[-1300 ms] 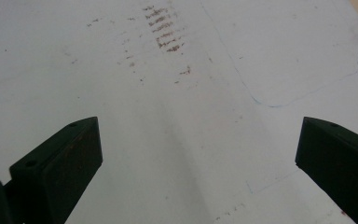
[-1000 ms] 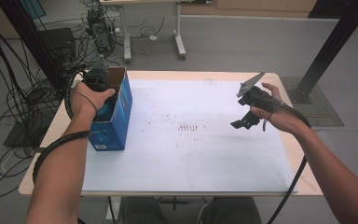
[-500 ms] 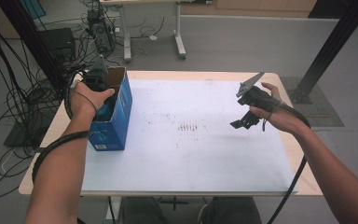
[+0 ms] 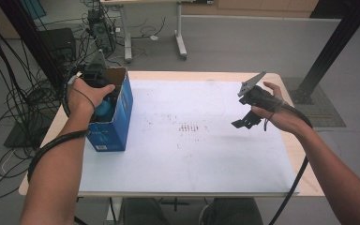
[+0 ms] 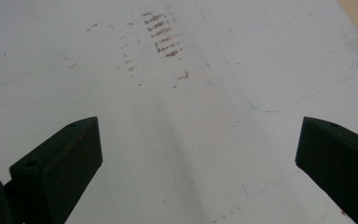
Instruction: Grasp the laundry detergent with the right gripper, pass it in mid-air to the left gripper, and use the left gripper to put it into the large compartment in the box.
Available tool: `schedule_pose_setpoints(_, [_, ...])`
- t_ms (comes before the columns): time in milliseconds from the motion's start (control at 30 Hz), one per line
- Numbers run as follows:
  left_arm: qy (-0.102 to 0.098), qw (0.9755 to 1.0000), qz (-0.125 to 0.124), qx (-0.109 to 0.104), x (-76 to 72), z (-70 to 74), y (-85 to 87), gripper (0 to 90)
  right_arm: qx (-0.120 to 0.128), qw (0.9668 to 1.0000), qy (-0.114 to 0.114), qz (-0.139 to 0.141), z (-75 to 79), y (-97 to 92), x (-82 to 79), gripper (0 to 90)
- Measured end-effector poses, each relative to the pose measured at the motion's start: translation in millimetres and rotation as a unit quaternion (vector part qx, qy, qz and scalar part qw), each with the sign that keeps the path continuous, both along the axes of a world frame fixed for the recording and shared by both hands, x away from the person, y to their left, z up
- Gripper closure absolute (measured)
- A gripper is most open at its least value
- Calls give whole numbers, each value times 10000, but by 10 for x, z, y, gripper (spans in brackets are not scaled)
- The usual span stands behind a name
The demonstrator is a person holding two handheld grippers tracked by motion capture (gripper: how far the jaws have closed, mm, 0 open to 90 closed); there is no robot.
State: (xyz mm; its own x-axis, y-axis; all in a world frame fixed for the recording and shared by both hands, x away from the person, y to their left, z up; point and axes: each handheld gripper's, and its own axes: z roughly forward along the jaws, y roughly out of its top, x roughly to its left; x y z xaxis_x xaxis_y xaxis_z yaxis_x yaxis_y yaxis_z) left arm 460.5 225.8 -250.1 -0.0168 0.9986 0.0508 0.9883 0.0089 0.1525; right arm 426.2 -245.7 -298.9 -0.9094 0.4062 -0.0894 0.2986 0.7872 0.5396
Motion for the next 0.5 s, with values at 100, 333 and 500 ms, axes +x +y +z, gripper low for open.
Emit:
schedule_pose_setpoints(100, [-5, 10000, -21, 11, -19, 32, 3, 259, 19, 10000, -12, -5, 6, 2, -2, 4])
schedule_pose_setpoints(333, [-81, 9999, -93, 7, -94, 208, -22, 244, 5, 10000, -18, -3, 34, -8, -19, 4])
schedule_pose_setpoints(500, [-203, 9995, -260, 23, -125, 405, -110, 226, 24, 10000, -29, -40, 64, -34, -22, 4])
